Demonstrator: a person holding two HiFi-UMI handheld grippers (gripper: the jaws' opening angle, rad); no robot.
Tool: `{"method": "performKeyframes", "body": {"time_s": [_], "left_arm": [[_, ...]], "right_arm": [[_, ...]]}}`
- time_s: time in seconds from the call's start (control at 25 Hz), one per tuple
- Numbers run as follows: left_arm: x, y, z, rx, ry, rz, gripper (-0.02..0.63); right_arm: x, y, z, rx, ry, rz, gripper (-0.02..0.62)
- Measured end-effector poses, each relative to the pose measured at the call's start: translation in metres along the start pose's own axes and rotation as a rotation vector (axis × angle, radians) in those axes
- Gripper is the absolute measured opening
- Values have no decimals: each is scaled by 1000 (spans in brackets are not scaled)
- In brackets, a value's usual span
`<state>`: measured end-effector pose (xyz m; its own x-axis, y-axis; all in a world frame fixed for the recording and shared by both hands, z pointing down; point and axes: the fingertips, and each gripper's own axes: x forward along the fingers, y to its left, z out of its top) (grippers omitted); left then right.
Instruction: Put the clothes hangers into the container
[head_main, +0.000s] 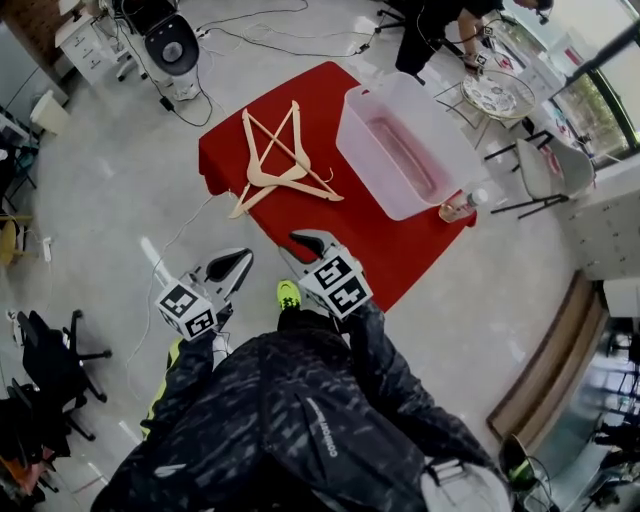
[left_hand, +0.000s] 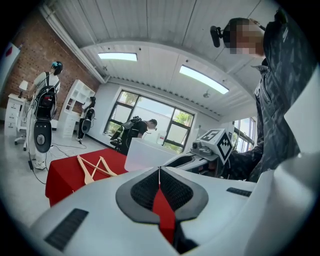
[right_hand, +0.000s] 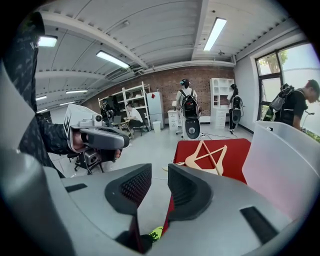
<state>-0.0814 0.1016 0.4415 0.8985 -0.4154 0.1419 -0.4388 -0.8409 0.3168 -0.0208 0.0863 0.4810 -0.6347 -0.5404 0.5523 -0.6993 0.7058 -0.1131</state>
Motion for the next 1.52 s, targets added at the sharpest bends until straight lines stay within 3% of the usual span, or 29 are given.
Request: {"method": "performKeyframes", "body": {"time_s": [0.44, 0.88, 1.52], "left_arm": [[57, 48, -2, -67, 23, 30, 12], [83, 73, -10, -74, 59, 34, 12], [121, 143, -29, -112, 84, -25, 12]], "right_arm": [[33, -69, -5, 7, 58, 25, 117], [59, -107, -22, 31, 102, 4, 136], [137, -182, -56, 8, 282, -54, 179]]}}
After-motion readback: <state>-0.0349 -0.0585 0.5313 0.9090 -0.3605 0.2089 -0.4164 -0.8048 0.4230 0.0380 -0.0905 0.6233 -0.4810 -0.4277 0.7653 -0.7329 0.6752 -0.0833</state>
